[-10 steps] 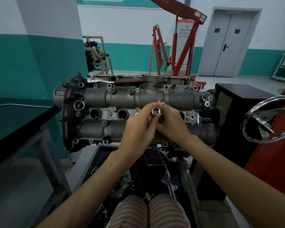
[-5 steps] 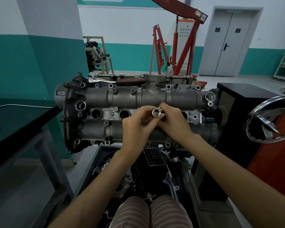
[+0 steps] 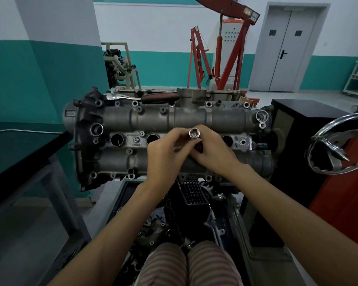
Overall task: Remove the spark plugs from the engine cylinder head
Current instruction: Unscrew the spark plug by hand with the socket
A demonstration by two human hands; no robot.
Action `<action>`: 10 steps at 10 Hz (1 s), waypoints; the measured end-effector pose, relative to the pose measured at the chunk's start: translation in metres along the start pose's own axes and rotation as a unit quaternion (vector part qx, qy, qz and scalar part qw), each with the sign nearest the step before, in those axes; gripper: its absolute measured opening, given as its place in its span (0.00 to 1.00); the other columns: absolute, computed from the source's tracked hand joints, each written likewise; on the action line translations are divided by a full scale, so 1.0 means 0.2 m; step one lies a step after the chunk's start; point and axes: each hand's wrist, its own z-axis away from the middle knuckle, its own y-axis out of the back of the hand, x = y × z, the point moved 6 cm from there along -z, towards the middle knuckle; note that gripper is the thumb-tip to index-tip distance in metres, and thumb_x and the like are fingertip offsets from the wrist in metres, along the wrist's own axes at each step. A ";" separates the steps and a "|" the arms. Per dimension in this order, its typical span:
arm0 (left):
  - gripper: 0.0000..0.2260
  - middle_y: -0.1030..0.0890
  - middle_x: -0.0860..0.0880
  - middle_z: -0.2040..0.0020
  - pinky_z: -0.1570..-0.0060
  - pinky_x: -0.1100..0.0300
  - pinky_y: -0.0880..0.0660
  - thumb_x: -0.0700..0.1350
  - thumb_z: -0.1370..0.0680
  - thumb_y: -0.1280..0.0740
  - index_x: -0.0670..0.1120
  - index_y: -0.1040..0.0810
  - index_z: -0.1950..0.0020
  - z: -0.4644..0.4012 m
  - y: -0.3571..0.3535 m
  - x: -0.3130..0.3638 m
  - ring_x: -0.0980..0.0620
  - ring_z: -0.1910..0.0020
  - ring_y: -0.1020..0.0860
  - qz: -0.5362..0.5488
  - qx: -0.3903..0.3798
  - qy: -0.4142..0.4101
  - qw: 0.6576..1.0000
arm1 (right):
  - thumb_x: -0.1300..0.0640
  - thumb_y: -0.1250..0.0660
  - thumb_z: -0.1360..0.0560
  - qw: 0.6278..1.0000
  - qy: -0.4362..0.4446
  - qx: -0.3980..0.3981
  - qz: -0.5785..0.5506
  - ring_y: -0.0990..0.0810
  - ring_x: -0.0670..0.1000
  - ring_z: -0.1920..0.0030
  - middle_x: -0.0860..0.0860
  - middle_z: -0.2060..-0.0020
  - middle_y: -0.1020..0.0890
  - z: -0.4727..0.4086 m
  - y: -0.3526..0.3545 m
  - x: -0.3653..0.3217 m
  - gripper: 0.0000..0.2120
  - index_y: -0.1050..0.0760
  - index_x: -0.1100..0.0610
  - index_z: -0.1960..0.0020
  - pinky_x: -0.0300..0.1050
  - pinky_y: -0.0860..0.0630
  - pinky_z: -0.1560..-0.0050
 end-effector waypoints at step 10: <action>0.18 0.23 0.53 0.42 0.45 0.72 0.31 0.34 0.24 0.35 0.41 0.26 0.35 0.00 -0.04 0.03 0.60 0.44 0.24 -0.061 -0.126 -0.054 0.989 | 0.57 0.36 0.25 0.999 -0.011 0.026 0.031 0.25 0.55 0.50 0.56 0.50 0.22 0.00 0.01 0.00 0.12 0.28 0.60 0.44 0.44 0.30 0.51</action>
